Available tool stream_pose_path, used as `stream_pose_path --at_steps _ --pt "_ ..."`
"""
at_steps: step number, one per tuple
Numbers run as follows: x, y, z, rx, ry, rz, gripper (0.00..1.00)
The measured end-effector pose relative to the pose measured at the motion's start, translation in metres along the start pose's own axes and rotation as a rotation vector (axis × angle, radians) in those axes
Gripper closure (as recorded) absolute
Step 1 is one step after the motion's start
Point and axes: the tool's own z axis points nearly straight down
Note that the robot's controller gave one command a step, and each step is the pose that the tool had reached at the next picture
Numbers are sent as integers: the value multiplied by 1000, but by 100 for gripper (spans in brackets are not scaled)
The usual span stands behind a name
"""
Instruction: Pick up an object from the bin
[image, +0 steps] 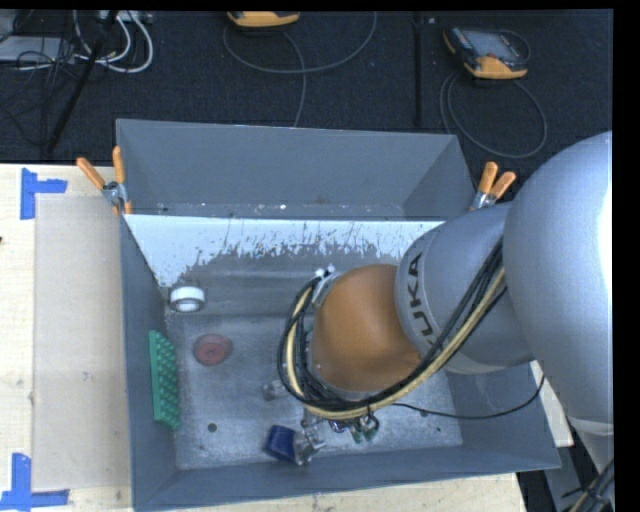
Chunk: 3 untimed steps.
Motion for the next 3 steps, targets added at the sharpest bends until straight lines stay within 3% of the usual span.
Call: stream_pose_path --at_steps 1,2,3 --pt "-6 28 2 -1 1 159 0" --pt "-5 28 1 -1 5 163 100" --pt "-2 -47 -171 2 1 24 100"
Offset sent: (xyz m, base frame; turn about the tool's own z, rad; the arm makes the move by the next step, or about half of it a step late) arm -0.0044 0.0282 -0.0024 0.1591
